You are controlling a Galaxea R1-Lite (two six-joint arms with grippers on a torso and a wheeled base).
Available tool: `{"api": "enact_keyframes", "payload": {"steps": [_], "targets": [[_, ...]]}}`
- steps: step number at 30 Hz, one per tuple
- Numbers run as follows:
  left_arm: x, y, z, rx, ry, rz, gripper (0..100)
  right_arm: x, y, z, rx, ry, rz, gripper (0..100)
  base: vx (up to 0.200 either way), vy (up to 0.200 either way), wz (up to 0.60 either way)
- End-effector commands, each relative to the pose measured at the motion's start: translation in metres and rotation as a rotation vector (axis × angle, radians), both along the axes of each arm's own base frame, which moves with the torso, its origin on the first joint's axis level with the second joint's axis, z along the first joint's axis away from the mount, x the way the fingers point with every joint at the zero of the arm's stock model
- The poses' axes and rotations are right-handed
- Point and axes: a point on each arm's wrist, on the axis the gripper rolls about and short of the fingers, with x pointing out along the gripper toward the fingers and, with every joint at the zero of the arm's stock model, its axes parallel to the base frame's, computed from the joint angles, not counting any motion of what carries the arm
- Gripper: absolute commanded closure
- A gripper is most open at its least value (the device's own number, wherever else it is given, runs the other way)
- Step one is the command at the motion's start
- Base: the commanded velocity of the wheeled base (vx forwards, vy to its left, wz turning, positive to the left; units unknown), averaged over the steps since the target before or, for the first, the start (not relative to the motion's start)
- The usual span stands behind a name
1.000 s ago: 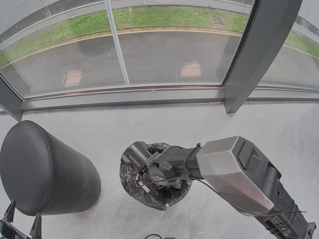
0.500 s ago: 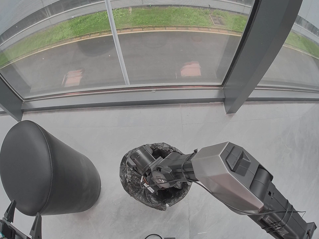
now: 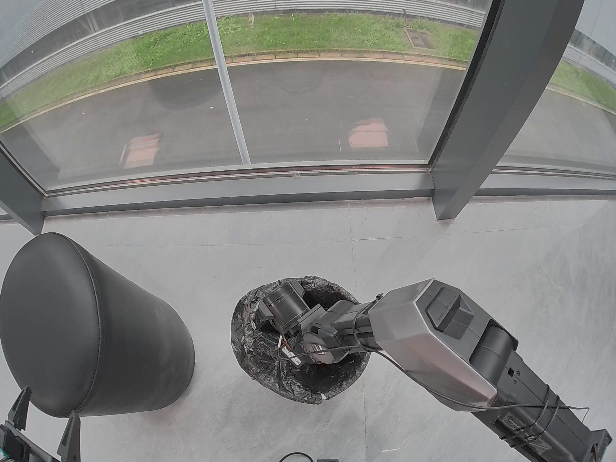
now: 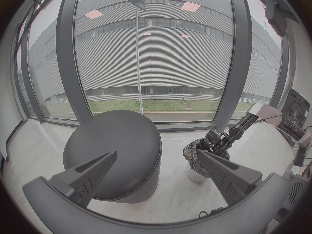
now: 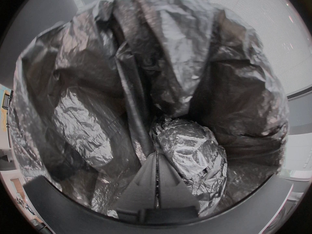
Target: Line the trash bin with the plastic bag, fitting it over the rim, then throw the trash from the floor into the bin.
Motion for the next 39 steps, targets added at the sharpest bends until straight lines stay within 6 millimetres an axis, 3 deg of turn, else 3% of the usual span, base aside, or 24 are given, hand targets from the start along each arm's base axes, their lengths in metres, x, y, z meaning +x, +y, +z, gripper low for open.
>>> {"api": "enact_keyframes", "payload": {"steps": [1, 10, 17, 23, 25, 33, 39], "targets": [[0.000, 0.000, -0.005, 0.000, 0.003, 0.000, 0, 0.003, -0.002, -0.025, -0.025, 0.009, 0.010, 100, 0.000, 0.000, 0.00], [0.000, 0.000, -0.005, 0.000, 0.003, 0.002, 0, 0.007, -0.008, -0.048, -0.046, 0.024, 0.003, 100, 0.000, 0.000, 0.00], [0.000, 0.000, -0.005, 0.000, 0.003, 0.000, 0, 0.008, -0.009, -0.052, -0.050, 0.028, 0.000, 100, 0.000, 0.000, 0.00], [0.000, 0.000, -0.005, 0.000, 0.003, 0.000, 0, 0.006, -0.004, -0.033, -0.026, 0.003, 0.010, 100, 0.000, 0.000, 0.00], [0.000, 0.000, -0.005, 0.000, 0.003, 0.000, 0, 0.005, 0.000, -0.010, -0.003, -0.024, 0.019, 100, 0.000, 0.000, 0.00], [0.000, 0.000, -0.005, 0.000, 0.003, 0.000, 0, -0.005, 0.009, 0.027, -0.003, -0.057, 0.075, 100, 0.000, 0.000, 0.00], [0.000, 0.000, -0.005, 0.000, 0.003, 0.000, 0, -0.009, 0.011, 0.034, -0.021, -0.063, 0.084, 100, 0.000, 0.000, 0.00]]}}
